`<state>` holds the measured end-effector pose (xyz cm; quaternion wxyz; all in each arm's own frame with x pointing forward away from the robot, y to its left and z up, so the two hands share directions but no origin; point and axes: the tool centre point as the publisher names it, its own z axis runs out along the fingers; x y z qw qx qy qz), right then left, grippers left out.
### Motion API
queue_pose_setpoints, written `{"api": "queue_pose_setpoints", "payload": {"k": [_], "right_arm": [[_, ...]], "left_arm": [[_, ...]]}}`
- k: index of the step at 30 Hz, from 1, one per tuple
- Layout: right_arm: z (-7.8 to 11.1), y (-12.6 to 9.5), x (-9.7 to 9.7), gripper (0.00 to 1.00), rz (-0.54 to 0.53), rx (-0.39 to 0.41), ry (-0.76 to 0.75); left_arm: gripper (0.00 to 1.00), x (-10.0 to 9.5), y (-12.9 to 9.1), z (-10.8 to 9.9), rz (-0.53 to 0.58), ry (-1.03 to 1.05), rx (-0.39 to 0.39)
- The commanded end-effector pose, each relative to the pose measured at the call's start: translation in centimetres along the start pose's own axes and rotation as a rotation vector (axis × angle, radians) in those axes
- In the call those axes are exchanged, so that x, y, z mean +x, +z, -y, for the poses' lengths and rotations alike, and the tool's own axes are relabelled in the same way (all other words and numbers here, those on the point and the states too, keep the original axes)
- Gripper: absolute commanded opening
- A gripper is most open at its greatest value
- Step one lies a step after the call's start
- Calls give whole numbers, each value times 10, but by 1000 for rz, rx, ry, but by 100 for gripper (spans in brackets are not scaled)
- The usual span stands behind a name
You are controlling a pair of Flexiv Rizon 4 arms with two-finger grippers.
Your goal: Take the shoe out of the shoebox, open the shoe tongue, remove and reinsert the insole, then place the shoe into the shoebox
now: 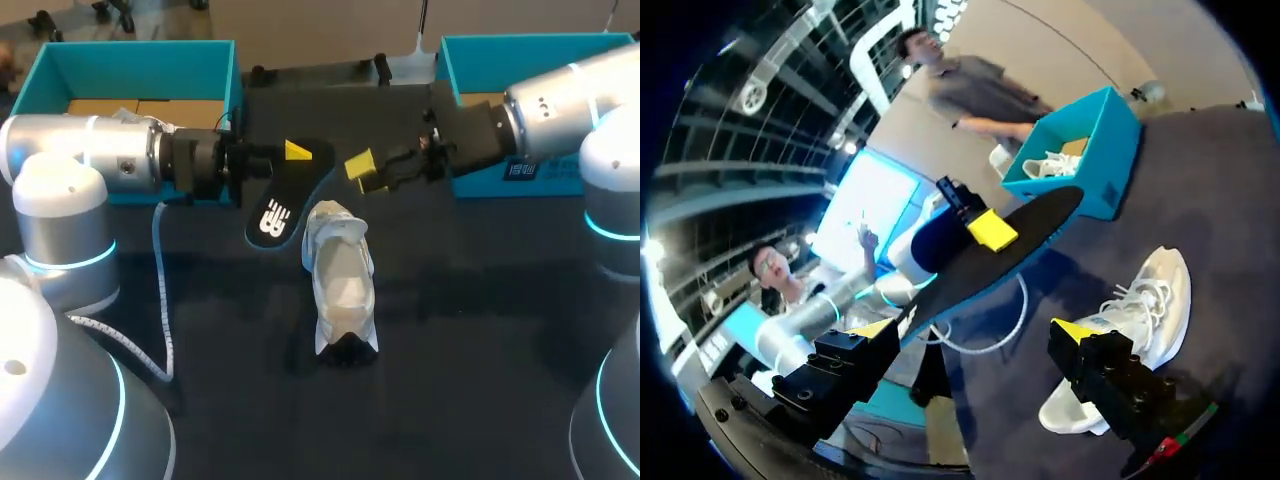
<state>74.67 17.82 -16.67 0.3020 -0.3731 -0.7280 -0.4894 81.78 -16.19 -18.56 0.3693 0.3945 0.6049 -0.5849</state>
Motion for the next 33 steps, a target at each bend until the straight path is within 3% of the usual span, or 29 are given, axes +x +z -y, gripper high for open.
{"api": "queue_pose_setpoints", "payload": {"k": [1, 17, 18, 20, 22, 24, 33], "right_arm": [[8, -29, 3, 100, 49, 349, -400], [8, -29, 3, 100, 49, 349, -400], [10, -32, -6, 100, 106, 296, -447], [12, -35, -11, 100, 211, 281, -538], [17, -44, -19, 100, 288, 214, -649], [20, -50, -25, 100, 376, 238, -741], [22, -51, -29, 100, 376, 237, -754]], "left_arm": [[0, 1, 1, 0, 1, 1, 0], [0, 1, 1, 0, 1, 1, 0], [0, 1, 1, 0, 1, 1, 0], [0, 1, 1, 0, 1, 1, 0], [0, 2, 0, 4, 4, -32, 23], [0, 4, -1, 10, 14, -91, 41], [0, 10, 1, 45, 2, -351, 119]]}}
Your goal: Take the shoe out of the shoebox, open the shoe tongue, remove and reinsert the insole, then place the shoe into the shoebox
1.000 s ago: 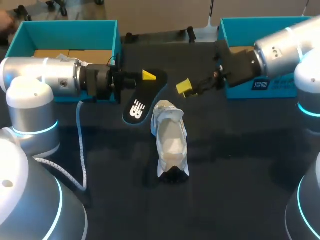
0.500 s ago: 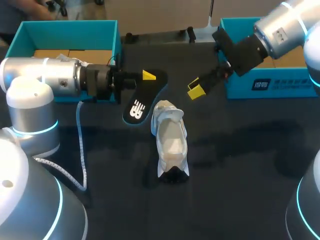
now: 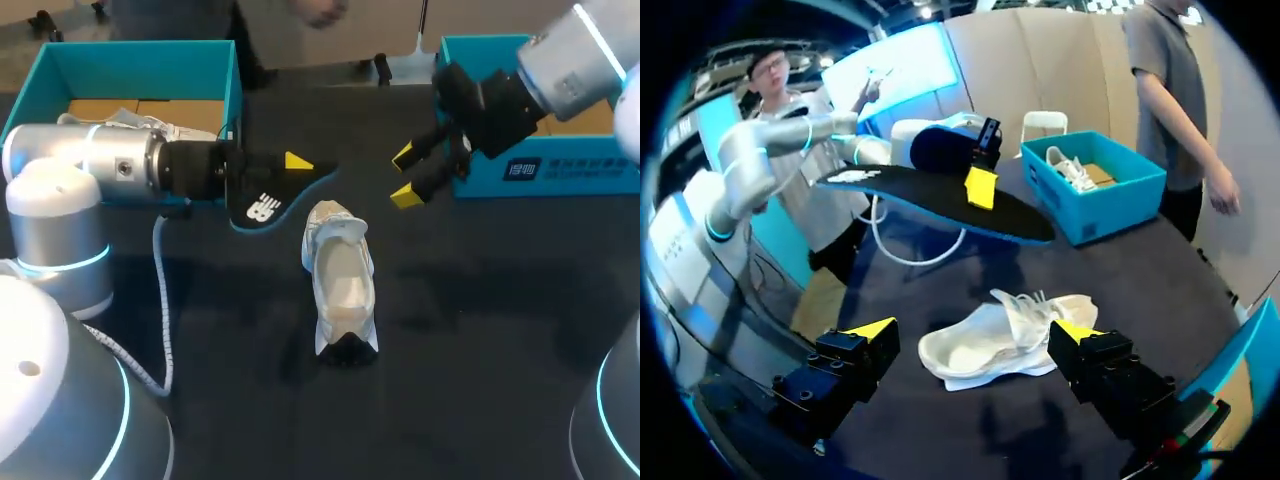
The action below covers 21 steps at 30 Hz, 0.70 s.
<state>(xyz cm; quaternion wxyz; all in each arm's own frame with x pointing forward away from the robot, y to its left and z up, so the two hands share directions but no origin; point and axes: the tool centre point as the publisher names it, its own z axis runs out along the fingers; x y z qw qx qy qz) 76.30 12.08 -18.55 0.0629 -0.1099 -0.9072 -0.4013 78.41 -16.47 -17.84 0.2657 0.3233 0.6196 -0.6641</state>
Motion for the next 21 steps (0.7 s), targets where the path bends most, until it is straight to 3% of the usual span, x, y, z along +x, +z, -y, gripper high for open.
{"api": "queue_pose_setpoints", "payload": {"k": [1, 5, 9, 13, 16, 21], "right_arm": [[5, -3, 15, 100, 118, -16, -16], [5, -3, 15, 100, 118, -16, -16], [5, -3, 15, 100, 118, -16, -16], [17, -2, 7, 100, 152, 154, -155], [28, -1, 5, 100, 158, 216, -228], [36, 0, 4, 100, 147, 235, -261]], "left_arm": [[0, 8, 2, 14, 7, -92, 13], [0, 13, 9, 26, 37, -208, 81], [0, 19, 7, 34, 62, -245, 94], [0, 24, 8, 40, 65, -326, 108], [0, 29, 11, 42, 43, -363, 117], [0, 29, 11, 42, 43, -363, 117]]}}
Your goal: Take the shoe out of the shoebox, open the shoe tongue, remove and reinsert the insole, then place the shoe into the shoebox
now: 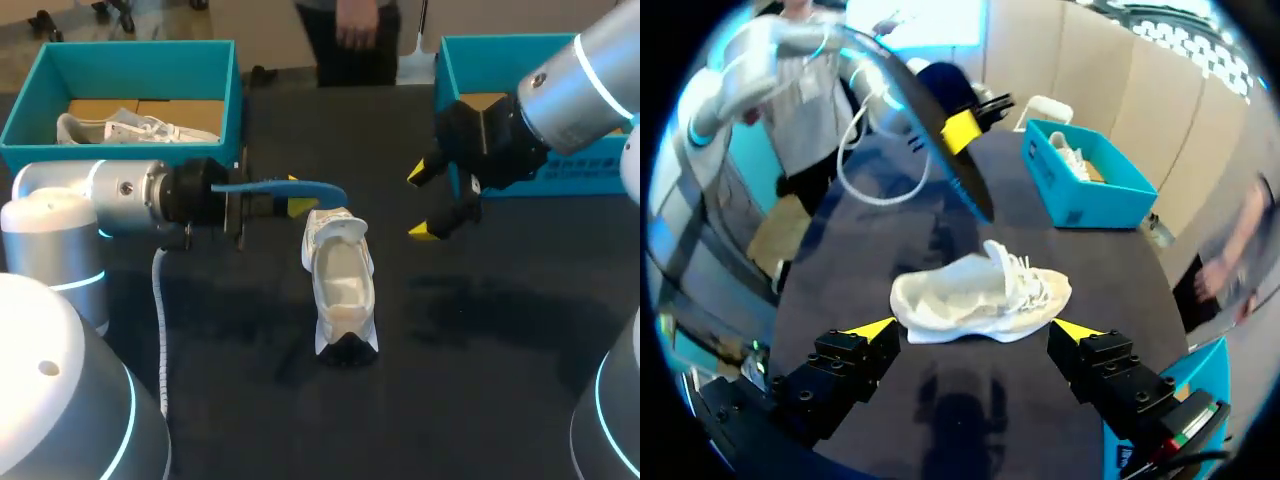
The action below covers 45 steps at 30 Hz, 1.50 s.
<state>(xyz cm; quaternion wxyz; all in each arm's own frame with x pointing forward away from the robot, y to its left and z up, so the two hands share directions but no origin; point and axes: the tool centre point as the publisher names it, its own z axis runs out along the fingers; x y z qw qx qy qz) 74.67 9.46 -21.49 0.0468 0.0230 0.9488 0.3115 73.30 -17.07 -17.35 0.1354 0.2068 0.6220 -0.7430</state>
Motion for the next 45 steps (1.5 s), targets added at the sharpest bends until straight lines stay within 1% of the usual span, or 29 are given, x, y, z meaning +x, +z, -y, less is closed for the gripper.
{"api": "queue_pose_setpoints", "payload": {"k": [1, 15, 16, 17, 18, 19, 20, 21, 24, 26, 31, 39, 42, 45], "right_arm": [[-5, -1, -3, 100, -13, 48, -21], [-5, -1, -3, 100, -13, 48, -21], [-1, 0, -3, 100, -7, 70, -39], [3, 2, -4, 100, 1, 68, -37], [6, 2, -4, 100, 29, 66, -66], [9, 3, -5, 100, 29, 71, -83], [13, 4, -5, 100, 27, 103, -96], [16, 6, -5, 100, 27, 115, -115], [28, 12, -7, 100, 33, 112, -135], [35, 14, -7, 100, 39, 115, -123], [35, 14, -7, 100, 39, 115, -123], [35, 14, -7, 100, 39, 115, -123], [35, 14, -7, 100, 39, 115, -123], [35, 14, -7, 100, 39, 115, -123]], "left_arm": [[0, 0, 0, 1, 0, 1, -1], [0, 0, 0, 1, 0, 1, -1], [0, 0, 0, 1, 0, 1, -1], [0, 0, 0, 1, 0, 1, -1], [0, 2, 0, 2, -1, -5, -2], [0, 4, -1, 6, 15, -10, -2], [0, 5, -1, 8, 28, -29, 4], [0, 8, -1, 11, 37, -23, 14], [0, 15, -2, 18, 42, -38, 13], [0, 18, -2, 22, 40, -47, 9], [0, 23, -3, 31, 46, -64, 12], [0, 32, 4, 48, 28, -108, -4], [0, 37, 7, 51, 20, -134, 2], [0, 41, 8, 47, 18, -150, 5]]}}
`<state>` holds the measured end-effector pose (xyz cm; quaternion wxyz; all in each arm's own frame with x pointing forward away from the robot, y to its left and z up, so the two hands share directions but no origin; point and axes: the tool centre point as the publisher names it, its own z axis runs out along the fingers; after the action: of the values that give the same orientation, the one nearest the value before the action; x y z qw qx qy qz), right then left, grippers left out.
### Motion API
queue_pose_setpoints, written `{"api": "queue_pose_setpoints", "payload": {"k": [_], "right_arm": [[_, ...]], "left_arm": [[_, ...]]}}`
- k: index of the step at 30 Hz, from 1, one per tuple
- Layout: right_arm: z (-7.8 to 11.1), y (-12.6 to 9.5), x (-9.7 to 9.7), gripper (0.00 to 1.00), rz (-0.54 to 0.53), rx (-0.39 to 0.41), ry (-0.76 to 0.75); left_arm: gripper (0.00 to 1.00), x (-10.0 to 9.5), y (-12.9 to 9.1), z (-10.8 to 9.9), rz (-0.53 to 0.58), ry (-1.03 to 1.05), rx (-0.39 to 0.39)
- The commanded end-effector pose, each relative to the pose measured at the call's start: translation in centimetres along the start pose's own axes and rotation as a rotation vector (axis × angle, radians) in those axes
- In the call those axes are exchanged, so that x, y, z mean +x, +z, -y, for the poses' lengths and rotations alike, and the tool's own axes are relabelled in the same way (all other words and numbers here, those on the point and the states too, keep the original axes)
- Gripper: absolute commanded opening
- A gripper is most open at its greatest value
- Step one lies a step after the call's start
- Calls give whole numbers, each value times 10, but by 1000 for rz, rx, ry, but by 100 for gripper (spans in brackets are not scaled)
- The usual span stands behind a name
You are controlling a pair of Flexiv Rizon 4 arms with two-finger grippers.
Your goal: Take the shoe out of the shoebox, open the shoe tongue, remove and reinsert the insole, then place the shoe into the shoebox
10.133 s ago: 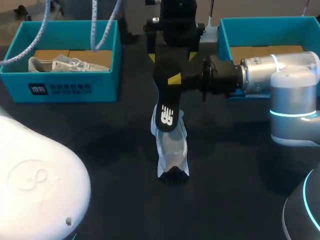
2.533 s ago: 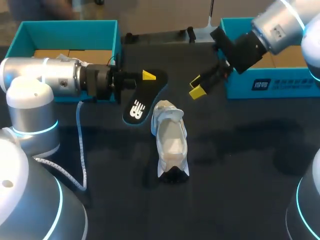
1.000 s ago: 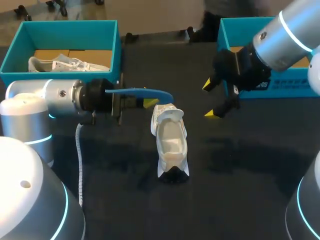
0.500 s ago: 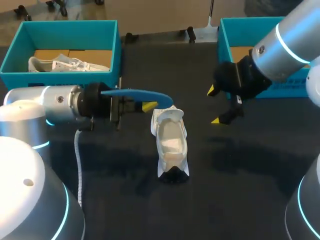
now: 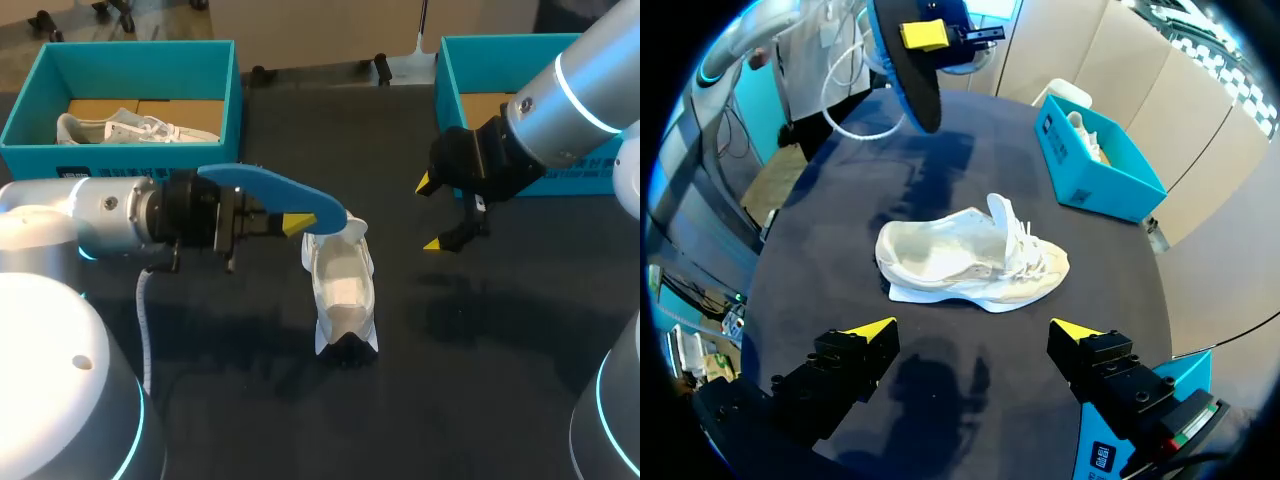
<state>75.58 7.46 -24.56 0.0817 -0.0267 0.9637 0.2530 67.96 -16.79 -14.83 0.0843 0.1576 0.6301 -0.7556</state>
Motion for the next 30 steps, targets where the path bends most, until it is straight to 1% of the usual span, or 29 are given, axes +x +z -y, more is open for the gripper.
{"api": "queue_pose_setpoints", "payload": {"k": [1, 2, 4, 6, 9, 14, 17, 21, 22, 27, 30], "right_arm": [[2, 5, 0, 100, 30, -16, 4], [3, 8, 0, 100, 38, -13, 4], [5, 14, -2, 100, 49, 25, -13], [8, 19, -4, 100, 72, 22, -23], [10, 29, -8, 100, 71, 25, -36], [0, 43, -11, 100, 44, 15, -70], [-9, 51, -10, 100, 32, 15, -83], [-16, 56, -7, 100, 30, 14, -80], [-19, 59, -5, 100, 28, 3, -78], [-24, 69, 1, 100, 9, -11, -69], [-26, 73, 5, 100, -7, -18, -70]], "left_arm": [[0, 8, 0, -2, 4, -15, -12], [0, 8, 0, -4, 3, -15, -13], [0, 11, 2, -5, 0, -19, -11], [0, 13, 3, -6, -2, -19, -19], [0, 15, 4, -9, -8, -21, -32], [0, 20, 4, -18, -4, -41, -40], [0, 23, 3, -26, 6, -48, -52], [0, 27, 1, -34, 13, -47, -65], [0, 30, 1, -39, 16, -53, -69], [0, 33, -1, -53, 31, -66, -90], [0, 34, -2, -57, 34, -59, -110]]}}
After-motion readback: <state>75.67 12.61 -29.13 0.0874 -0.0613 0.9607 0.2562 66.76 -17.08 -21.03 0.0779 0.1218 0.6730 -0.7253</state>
